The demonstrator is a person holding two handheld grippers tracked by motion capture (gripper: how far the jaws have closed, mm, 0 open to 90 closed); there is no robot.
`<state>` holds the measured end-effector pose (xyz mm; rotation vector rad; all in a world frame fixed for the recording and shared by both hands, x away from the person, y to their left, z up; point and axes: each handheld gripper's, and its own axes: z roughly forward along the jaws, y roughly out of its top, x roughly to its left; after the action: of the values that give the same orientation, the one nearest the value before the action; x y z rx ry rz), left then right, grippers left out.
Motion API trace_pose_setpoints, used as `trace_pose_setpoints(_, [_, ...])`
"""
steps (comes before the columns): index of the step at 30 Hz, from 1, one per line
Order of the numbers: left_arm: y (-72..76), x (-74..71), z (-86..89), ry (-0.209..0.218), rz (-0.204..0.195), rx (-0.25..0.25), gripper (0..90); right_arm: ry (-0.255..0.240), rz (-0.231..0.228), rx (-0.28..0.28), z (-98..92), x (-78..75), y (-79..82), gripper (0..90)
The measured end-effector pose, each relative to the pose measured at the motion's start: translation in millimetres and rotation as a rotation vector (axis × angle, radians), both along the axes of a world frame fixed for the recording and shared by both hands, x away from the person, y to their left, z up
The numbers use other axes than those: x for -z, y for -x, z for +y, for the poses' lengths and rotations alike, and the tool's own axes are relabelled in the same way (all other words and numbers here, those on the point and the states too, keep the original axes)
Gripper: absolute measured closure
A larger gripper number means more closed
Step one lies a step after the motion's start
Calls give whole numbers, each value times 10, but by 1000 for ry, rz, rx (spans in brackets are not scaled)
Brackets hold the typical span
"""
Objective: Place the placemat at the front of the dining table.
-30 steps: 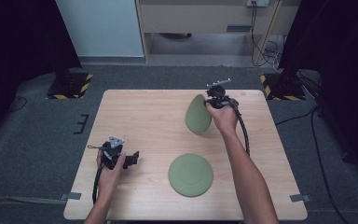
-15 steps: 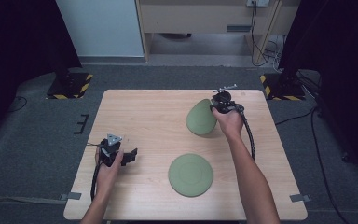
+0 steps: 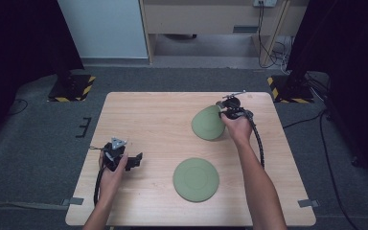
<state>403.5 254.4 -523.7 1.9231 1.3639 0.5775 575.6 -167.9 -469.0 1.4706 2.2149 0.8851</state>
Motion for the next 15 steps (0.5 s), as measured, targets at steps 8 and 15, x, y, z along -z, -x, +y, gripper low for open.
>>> trace_pose_setpoints(8, [-11, 25, -35, -6, 11, 15, 21, -2, 32, 19, -74, 141, -30, 848])
trace_pose_setpoints(15, [-17, 34, -32, -10, 18, 9, 22, -12, 57, 45, -132, 247, -34, 827])
